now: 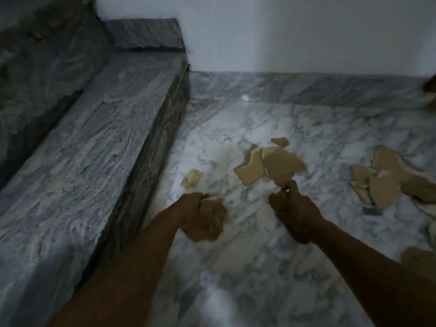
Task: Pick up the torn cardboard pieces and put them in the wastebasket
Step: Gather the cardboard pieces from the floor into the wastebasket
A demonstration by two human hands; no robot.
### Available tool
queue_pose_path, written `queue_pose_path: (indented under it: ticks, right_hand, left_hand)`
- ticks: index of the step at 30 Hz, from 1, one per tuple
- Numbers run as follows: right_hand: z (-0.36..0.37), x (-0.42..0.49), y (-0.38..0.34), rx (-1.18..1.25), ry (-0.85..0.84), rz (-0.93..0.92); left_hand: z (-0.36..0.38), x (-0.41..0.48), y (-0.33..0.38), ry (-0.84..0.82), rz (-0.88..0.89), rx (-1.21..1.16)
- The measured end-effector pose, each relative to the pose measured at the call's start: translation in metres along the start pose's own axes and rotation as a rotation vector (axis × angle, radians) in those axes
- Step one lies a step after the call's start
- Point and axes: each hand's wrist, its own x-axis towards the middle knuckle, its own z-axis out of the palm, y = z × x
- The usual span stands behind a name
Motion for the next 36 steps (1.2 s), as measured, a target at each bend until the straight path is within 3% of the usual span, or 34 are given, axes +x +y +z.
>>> queue_pose_path:
  ticks: [4,7,12,16,19,23,28,31,34,36]
  right_hand:
    - [-0.006,-0.001,-0.010,-0.120,-0.162,0.007]
    - [-0.013,0.016,-0.029,-0.141,-0.128,-0.025]
    - [-0.015,0.074,-0.081,-0.339,-0.085,-0.302]
    - [0.017,0.068,-0.101,-0.540,-0.145,-0.316]
    - [0.027,0.044,-0.098,-0.549,-0.143,-0.359]
    - [-0.003,0.040,-0.090,-0.415,-0.308,-0.346]
    - [-0.089,0.075,-0.077,-0.377,-0.236,-0.202]
    - [-0.117,0.094,-0.068,-0.353,-0.239,-0.165]
    - [-0.094,0.123,-0.038,-0.577,-0.315,-0.191]
    - [-0.064,0.130,-0.016,-0.592,-0.283,-0.265]
  left_hand:
    - [-0.054,0.034,-0.001,0.094,0.114,-0.108]
    - [-0.057,0.054,-0.017,0.069,0.096,-0.099]
    - [-0.042,0.079,-0.018,0.023,0.080,0.057]
    - [-0.035,0.084,-0.018,0.074,0.008,0.024]
    - [-0.033,0.069,-0.020,0.098,-0.052,-0.120]
    - [-0.025,0.030,-0.013,0.068,-0.084,-0.135]
    - [-0.027,0.002,0.036,0.016,-0.025,-0.330]
    - [-0.031,0.014,0.079,0.016,0.048,-0.308]
    - [-0.004,0.045,0.107,0.050,0.063,-0.256]
    - [0.023,0.063,0.117,0.141,0.026,-0.252]
